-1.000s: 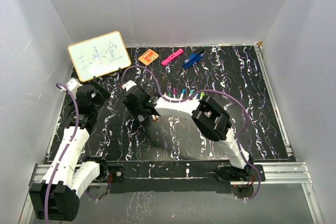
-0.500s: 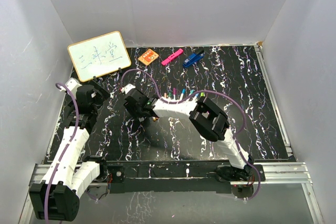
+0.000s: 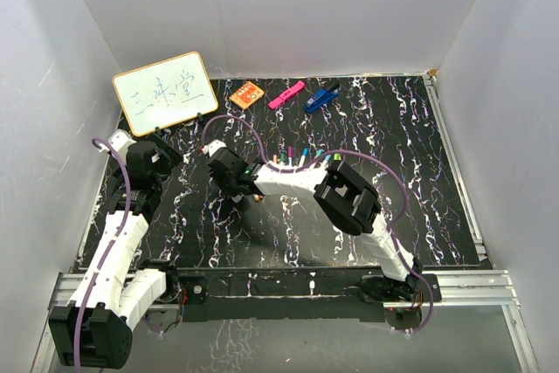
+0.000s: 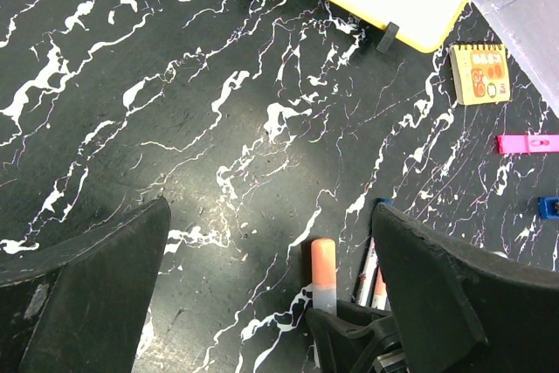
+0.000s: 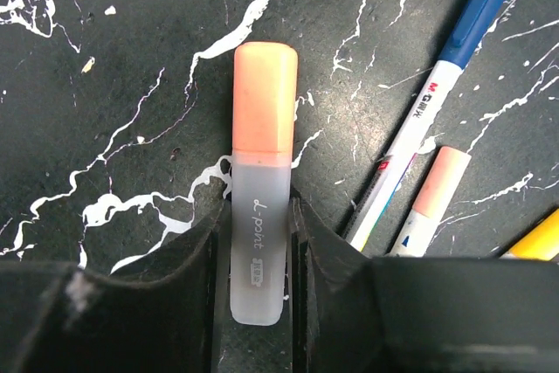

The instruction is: Open the pen caps

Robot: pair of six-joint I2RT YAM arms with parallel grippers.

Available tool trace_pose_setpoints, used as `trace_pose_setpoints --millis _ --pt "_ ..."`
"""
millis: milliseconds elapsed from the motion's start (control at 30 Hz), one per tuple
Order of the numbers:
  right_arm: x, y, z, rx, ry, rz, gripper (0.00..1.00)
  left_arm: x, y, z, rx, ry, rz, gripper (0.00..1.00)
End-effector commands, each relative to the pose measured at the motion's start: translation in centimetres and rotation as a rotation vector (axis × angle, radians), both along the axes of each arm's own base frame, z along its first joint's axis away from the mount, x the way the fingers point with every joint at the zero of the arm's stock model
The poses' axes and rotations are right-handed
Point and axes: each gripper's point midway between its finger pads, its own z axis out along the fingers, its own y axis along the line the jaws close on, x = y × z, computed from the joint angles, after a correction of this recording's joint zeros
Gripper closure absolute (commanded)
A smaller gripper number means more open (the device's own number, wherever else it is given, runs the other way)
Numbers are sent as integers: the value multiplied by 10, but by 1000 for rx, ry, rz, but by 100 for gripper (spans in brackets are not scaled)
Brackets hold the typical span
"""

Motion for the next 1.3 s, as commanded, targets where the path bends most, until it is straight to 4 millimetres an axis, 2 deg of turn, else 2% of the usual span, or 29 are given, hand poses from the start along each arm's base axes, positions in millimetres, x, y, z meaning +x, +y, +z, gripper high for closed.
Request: trace_pose_setpoints --millis 0,67,167,300,400,567,767,1000,1100,1267 --pt "8 6 10 22 -45 -22 94 2 5 23 13 -52 11 2" --pt "12 4 24 44 -81 -37 99 3 2 23 4 -53 -3 2" --pt "16 -1 56 113 -154 -57 100 9 -10 23 -23 -66 -68 2" --pt "17 -16 108 230 -262 -94 100 26 -48 25 -103 -106 -268 2" --pt "14 -34 136 285 -308 -115 100 37 -78 30 -191 -138 -408 2" --pt "9 -63 170 343 -336 -146 100 44 -113 40 -307 -222 -570 2" --pt "4 -89 191 438 -316 -160 100 45 -144 62 -433 -348 -727 2" --pt "2 -100 202 474 -306 -141 100 45 -168 88 -530 -477 -889 4" --pt "2 -103 202 476 -304 -142 100 46 -175 90 -550 -482 -933 9" --pt "3 -104 199 474 -300 -139 100 48 -188 82 -570 -449 -980 11"
